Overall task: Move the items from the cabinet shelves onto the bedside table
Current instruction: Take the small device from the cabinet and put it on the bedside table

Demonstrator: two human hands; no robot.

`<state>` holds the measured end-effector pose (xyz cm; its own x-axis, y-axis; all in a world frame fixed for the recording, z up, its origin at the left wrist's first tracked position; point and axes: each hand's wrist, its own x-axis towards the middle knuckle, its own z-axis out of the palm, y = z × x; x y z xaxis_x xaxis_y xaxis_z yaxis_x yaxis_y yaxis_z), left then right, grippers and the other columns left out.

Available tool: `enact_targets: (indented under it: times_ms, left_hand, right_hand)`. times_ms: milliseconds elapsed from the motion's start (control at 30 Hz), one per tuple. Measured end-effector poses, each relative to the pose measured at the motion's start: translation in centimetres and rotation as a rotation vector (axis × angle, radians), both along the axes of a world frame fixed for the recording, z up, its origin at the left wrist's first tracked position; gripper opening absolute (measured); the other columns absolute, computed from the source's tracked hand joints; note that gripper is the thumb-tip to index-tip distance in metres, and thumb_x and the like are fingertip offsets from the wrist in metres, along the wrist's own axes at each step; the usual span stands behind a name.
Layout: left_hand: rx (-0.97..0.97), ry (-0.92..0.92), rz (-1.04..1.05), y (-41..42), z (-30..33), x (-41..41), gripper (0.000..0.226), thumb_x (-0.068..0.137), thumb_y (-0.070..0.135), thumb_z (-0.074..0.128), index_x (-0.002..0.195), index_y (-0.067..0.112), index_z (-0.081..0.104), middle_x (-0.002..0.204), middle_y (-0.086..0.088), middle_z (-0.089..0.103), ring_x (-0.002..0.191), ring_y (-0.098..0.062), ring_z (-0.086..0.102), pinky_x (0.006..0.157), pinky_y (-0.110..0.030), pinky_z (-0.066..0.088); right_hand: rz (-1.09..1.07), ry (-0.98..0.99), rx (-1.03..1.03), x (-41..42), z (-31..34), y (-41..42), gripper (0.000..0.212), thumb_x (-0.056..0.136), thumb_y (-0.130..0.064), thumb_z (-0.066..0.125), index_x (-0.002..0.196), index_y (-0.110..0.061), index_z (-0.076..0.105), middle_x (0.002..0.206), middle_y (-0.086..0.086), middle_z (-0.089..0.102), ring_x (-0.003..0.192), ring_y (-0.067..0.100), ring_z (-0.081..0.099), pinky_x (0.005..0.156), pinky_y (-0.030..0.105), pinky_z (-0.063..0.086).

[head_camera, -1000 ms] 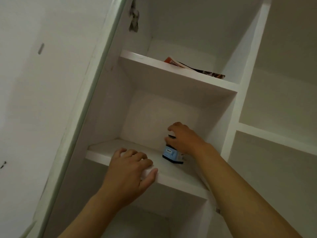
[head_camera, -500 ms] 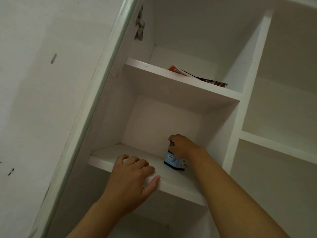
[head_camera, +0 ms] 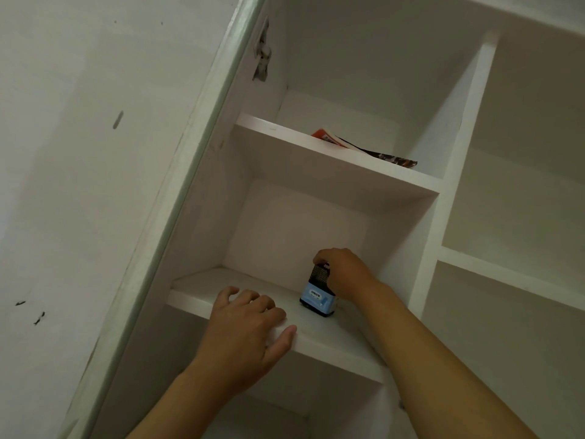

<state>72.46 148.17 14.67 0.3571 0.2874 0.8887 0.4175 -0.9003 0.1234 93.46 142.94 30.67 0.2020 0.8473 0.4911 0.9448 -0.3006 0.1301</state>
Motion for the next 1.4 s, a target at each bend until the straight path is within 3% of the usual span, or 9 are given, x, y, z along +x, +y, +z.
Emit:
enact_targets:
  times_ms: [133,300,533,667,800,967,1133,1233,1400]
  left_hand:
    - [-0.015,0.005,0.007,-0.1,0.1,0.1,0.051,0.098,0.066,0.03,0.105,0.039,0.074,0.102,0.021,0.068,0.102,-0.005,0.059,0.107,-0.044,0.035]
    - [-0.022,0.009,0.011,-0.1,0.1,0.0,0.054,0.098,0.067,0.027,0.106,0.04,0.073,0.102,0.022,0.067,0.102,-0.003,0.056,0.109,-0.042,0.032]
    - [-0.01,-0.014,-0.008,0.0,0.0,0.1,0.05,0.099,0.066,0.032,0.103,0.039,0.074,0.1,0.021,0.068,0.1,-0.004,0.059,0.106,-0.043,0.036]
    - [-0.006,-0.013,0.003,0.1,-0.1,0.2,0.052,0.098,0.067,0.029,0.103,0.04,0.073,0.1,0.021,0.067,0.101,-0.004,0.057,0.108,-0.043,0.034]
    - [-0.002,-0.01,0.015,0.1,-0.1,0.3,0.053,0.098,0.067,0.028,0.104,0.04,0.073,0.101,0.021,0.067,0.101,-0.005,0.057,0.107,-0.043,0.034]
    - [0.009,-0.003,0.018,0.1,-0.1,0.3,0.052,0.098,0.065,0.03,0.105,0.039,0.074,0.102,0.019,0.068,0.101,-0.007,0.058,0.106,-0.045,0.035]
    - [0.025,-0.019,0.021,0.2,-0.1,0.3,0.047,0.098,0.063,0.036,0.102,0.038,0.075,0.099,0.019,0.069,0.099,-0.008,0.06,0.104,-0.045,0.038]
    - [0.037,-0.035,0.017,0.3,-0.2,0.3,0.046,0.098,0.063,0.036,0.101,0.039,0.074,0.098,0.019,0.068,0.097,-0.007,0.059,0.104,-0.044,0.038]
    - [0.04,-0.03,0.029,0.4,-0.2,0.4,0.044,0.097,0.063,0.037,0.102,0.039,0.074,0.098,0.02,0.067,0.098,-0.007,0.058,0.104,-0.043,0.036]
  right_hand:
    - [0.051,0.035,0.078,-0.9,0.5,-0.9,0.051,0.087,0.014,0.05,0.126,-0.014,0.07,0.127,0.01,0.067,0.113,0.028,0.062,0.095,0.039,0.054]
    - [0.072,0.028,0.005,-1.8,-0.6,-0.9,0.037,0.096,-0.011,0.059,0.132,-0.017,0.065,0.123,0.009,0.069,0.103,0.026,0.065,0.089,0.039,0.057]
    - [0.018,-0.018,0.077,-1.3,-0.9,-0.8,0.039,0.099,-0.003,0.054,0.132,-0.019,0.066,0.129,0.009,0.067,0.112,0.026,0.064,0.091,0.039,0.055]
    - [0.043,0.012,0.087,-1.9,0.0,-1.8,0.033,0.095,-0.003,0.057,0.121,-0.016,0.072,0.119,0.006,0.071,0.105,0.021,0.065,0.088,0.04,0.058]
    - [0.077,0.021,0.076,-3.2,0.9,-3.1,0.033,0.09,0.0,0.059,0.115,-0.015,0.075,0.112,0.004,0.071,0.097,0.017,0.065,0.082,0.032,0.057]
    - [0.085,-0.074,0.109,-4.0,1.4,-3.8,0.018,0.095,-0.026,0.065,0.109,-0.02,0.075,0.106,-0.003,0.071,0.091,0.014,0.064,0.076,0.029,0.052]
    - [0.004,-0.116,0.044,-3.0,1.3,-2.6,0.049,0.1,-0.056,0.054,0.131,-0.02,0.063,0.127,-0.001,0.061,0.11,0.018,0.059,0.092,0.038,0.051]
    - [-0.028,-0.007,-0.044,-1.7,0.6,-1.9,0.063,0.099,-0.065,0.048,0.143,-0.02,0.054,0.138,0.002,0.056,0.12,0.022,0.056,0.097,0.039,0.048]
    - [-0.015,0.068,-0.09,-1.2,-0.3,-1.2,0.059,0.098,-0.066,0.046,0.131,-0.019,0.06,0.118,0.003,0.063,0.102,0.02,0.06,0.092,0.041,0.053]
